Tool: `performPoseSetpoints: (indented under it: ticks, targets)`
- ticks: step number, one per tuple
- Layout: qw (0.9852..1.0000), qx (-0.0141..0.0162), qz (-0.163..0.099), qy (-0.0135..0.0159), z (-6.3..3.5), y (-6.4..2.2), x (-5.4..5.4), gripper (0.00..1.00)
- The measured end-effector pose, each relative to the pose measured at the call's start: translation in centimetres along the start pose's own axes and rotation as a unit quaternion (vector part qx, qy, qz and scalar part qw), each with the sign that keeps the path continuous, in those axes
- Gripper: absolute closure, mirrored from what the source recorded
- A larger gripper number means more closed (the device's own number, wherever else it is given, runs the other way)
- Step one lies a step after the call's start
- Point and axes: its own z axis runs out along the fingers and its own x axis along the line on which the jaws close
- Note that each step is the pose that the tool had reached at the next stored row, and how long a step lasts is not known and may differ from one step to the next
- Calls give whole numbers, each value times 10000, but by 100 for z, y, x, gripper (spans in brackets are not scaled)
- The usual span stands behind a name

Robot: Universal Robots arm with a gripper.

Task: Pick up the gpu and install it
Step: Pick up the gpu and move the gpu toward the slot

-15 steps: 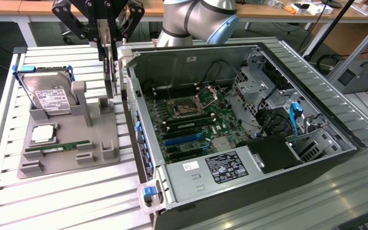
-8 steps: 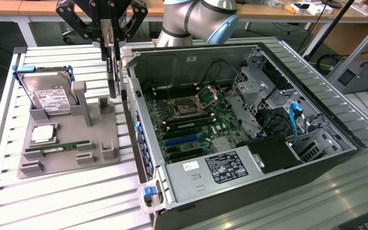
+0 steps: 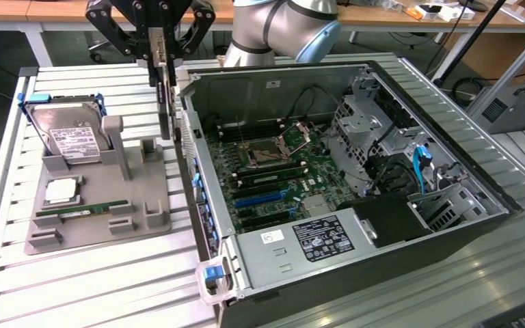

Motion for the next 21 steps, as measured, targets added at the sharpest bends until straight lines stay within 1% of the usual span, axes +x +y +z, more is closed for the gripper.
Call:
performPoseSetpoints:
  ticks: [21]
  targets:
    - [10000, 0, 0, 0, 4, 7, -145, 73]
